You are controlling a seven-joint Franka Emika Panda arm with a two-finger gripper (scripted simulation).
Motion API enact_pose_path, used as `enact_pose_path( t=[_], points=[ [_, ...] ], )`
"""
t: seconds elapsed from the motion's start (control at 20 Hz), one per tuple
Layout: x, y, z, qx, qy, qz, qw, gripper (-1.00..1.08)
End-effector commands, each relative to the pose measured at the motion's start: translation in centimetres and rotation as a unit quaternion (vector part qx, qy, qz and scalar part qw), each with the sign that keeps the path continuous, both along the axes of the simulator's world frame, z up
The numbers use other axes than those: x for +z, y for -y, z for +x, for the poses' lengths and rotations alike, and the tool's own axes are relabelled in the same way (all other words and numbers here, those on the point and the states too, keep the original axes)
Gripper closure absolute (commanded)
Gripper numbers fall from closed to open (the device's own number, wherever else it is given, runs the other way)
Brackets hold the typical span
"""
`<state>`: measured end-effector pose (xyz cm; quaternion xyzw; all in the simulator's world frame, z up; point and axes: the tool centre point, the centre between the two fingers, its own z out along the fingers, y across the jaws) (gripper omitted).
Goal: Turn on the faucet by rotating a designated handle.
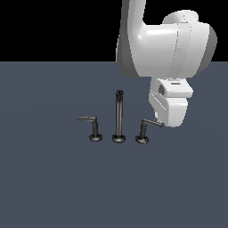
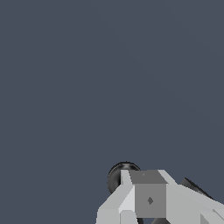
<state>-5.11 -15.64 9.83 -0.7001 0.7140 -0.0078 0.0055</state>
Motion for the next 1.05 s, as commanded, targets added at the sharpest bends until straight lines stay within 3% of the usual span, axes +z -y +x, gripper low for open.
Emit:
enact_pose_path(
  t=[0.0, 0.3, 0.4, 1.0],
  points=[
    [0.0, -0.4, -1.5, 0.000, -0.007, 0.002, 1.0000, 1.08],
    [0.0, -0.7, -3.8, -0.003, -0.009, 0.002, 1.0000, 1.08],
    [0.0, -0.3, -3.1, -0.004, -0.005, 0.001, 1.0000, 1.08],
    [0.0, -4.6, -5.5, -0.003, -0.009, 0.002, 1.0000, 1.08]
  ],
)
